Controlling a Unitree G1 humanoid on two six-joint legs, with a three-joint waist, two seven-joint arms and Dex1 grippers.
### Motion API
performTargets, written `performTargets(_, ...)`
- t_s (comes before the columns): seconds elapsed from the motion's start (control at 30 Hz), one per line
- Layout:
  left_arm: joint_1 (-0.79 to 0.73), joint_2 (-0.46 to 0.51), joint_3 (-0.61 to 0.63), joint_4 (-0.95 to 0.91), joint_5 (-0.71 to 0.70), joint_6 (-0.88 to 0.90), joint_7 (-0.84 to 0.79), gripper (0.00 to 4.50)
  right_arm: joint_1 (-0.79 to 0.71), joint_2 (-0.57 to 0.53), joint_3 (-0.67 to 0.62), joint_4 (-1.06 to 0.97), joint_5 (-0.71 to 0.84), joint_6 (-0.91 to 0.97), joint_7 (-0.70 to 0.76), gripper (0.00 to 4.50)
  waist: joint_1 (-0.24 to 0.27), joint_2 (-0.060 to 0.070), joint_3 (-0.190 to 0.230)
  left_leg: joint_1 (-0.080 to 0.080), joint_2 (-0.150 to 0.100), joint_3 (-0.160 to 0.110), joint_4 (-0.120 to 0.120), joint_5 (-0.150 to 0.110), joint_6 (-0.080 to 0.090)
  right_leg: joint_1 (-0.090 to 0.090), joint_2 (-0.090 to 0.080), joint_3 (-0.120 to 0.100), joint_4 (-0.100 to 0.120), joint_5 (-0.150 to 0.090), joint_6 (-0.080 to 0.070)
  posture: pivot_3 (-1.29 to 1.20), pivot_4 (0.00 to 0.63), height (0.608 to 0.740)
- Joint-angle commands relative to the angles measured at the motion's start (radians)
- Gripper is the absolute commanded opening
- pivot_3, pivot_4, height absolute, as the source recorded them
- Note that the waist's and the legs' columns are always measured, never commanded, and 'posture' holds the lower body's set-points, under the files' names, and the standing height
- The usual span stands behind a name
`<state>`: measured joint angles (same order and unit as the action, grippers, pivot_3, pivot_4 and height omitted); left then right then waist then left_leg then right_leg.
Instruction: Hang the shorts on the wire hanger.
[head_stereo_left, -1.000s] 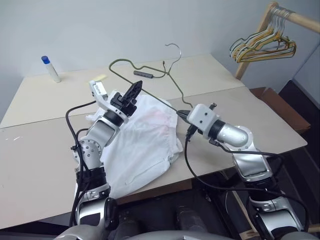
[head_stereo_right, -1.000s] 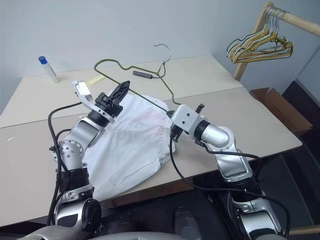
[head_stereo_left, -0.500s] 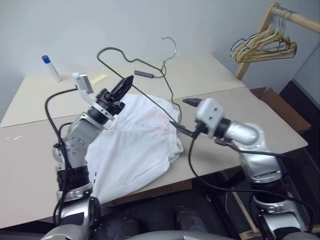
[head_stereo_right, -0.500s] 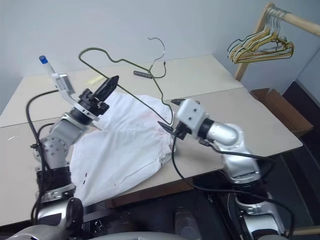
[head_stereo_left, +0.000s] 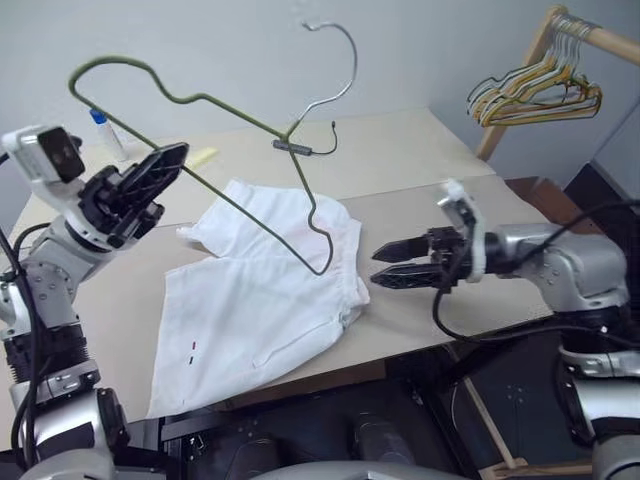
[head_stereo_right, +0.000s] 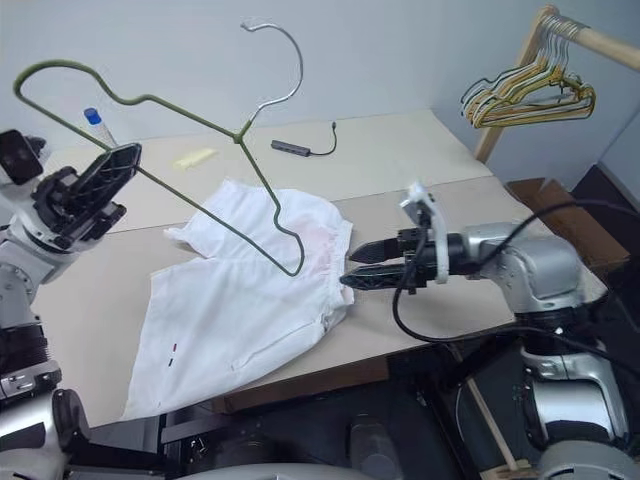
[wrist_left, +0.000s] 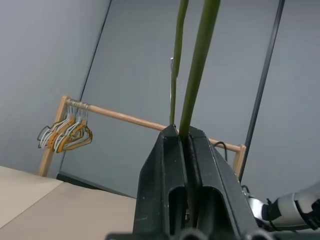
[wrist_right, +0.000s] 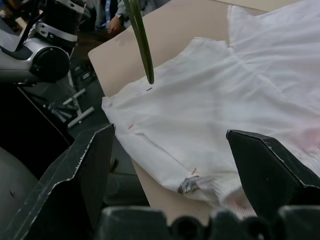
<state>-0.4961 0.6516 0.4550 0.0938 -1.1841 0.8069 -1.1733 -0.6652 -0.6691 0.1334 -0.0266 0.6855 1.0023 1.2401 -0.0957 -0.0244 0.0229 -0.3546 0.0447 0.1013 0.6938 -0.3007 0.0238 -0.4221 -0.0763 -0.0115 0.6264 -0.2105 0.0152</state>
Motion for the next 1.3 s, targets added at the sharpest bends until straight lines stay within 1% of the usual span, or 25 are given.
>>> performTargets(0.03,-0.032,-0.002,0.011,-0.002,-0.007,-0.011,-0.014,0.00,-0.068,0.050,0.020,0.006,0.006,0.025,-0.025,4.19,0.002,0.000,0.000,0.000,0.000,0.000,0.000,0.000,0.000,0.000,0.000,0.000,0.000,0.000,0.000,-0.05,0.000,0.740)
performTargets(0.17,-0.032,-0.009,0.004,-0.004,-0.002,-0.010,-0.026,0.00,-0.125,0.116,0.050,0.034,0.001,0.055,-0.062,4.19,0.007,0.000,0.000,-0.003,0.000,0.000,0.000,0.000,0.000,-0.001,-0.001,-0.001,0.000,0.000,0.000,-0.05,0.000,0.740)
performTargets(0.37,-0.038,-0.018,-0.006,0.009,0.021,-0.026,-0.039,0.00,-0.167,0.160,0.099,0.054,-0.032,0.047,-0.081,4.19,0.014,0.000,0.000,-0.004,0.000,0.000,0.000,0.000,0.000,-0.002,-0.001,-0.001,0.000,0.000,0.000,-0.05,0.000,0.740)
performTargets(0.8,-0.039,-0.048,-0.005,0.015,0.040,-0.050,-0.045,0.00,-0.191,0.196,0.118,0.080,-0.046,0.047,-0.084,4.19,0.024,0.000,0.000,-0.004,0.000,0.000,0.000,0.000,0.000,-0.003,-0.001,-0.002,0.000,0.000,0.000,-0.05,0.000,0.740)
performTargets(0.9,-0.036,-0.054,-0.010,0.010,0.045,-0.055,-0.043,0.00,-0.198,0.202,0.110,0.091,-0.044,0.046,-0.081,3.61,0.024,0.000,0.000,-0.004,0.000,0.000,0.000,0.000,0.000,-0.002,0.000,-0.002,0.000,0.000,0.000,-0.05,0.000,0.740)
performTargets(0.93,-0.036,-0.054,-0.014,0.010,0.050,-0.057,-0.043,0.00,-0.200,0.202,0.108,0.093,-0.043,0.046,-0.080,3.23,0.024,0.000,0.000,-0.004,0.000,0.000,0.000,0.000,0.000,-0.002,-0.001,-0.002,0.000,0.000,0.000,-0.05,0.000,0.740)
performTargets(1.0,-0.038,-0.054,-0.018,0.013,0.053,-0.058,-0.047,0.00,-0.205,0.203,0.104,0.100,-0.043,0.049,-0.084,2.60,0.024,0.000,0.000,-0.004,0.000,0.000,0.000,0.000,0.000,-0.003,0.000,-0.002,0.000,0.000,0.000,-0.05,0.000,0.740)
performTargets(1.03,-0.040,-0.056,-0.020,0.014,0.055,-0.059,-0.047,0.00,-0.207,0.203,0.104,0.104,-0.046,0.051,-0.086,2.20,0.024,0.000,0.000,-0.004,0.000,0.000,0.000,0.000,0.000,-0.003,0.000,-0.002,0.000,0.000,0.000,-0.05,0.000,0.740)
performTargets(1.07,-0.044,-0.058,-0.022,0.017,0.058,-0.061,-0.046,0.00,-0.208,0.202,0.106,0.108,-0.049,0.051,-0.086,1.93,0.024,0.000,0.000,-0.004,0.000,0.000,0.000,0.000,0.000,-0.002,0.000,-0.002,0.000,0.000,0.000,-0.05,0.000,0.740)
performTargets(1.13,-0.054,-0.064,-0.025,0.025,0.066,-0.064,-0.040,0.00,-0.206,0.199,0.109,0.108,-0.053,0.047,-0.084,1.24,0.024,0.000,0.000,-0.004,0.000,0.000,0.000,0.000,0.000,-0.002,-0.001,-0.002,0.000,0.000,0.000,-0.05,0.000,0.740)
performTargets(1.23,-0.051,-0.081,-0.037,0.021,0.101,-0.100,-0.050,0.00,-0.202,0.200,0.108,0.104,-0.052,0.046,-0.085,0.20,0.024,0.000,0.000,-0.004,0.000,0.000,0.000,0.000,0.000,-0.002,-0.001,-0.002,0.000,0.000,0.000,-0.06,0.000,0.740)
performTargets(1.27,-0.047,-0.086,-0.041,0.019,0.108,-0.111,-0.060,0.00,-0.200,0.200,0.107,0.101,-0.052,0.046,-0.085,0.02,0.024,0.000,0.000,-0.004,0.000,0.000,0.000,0.000,0.000,-0.003,0.000,-0.002,0.000,0.000,0.000,-0.06,0.000,0.740)
performTargets(1.3,-0.044,-0.093,-0.046,0.017,0.121,-0.128,-0.059,0.00,-0.198,0.202,0.106,0.097,-0.051,0.047,-0.088,0.02,0.024,0.000,0.000,-0.004,0.000,0.000,0.000,0.000,0.000,-0.003,0.000,-0.002,0.000,0.000,0.000,-0.06,0.000,0.740)
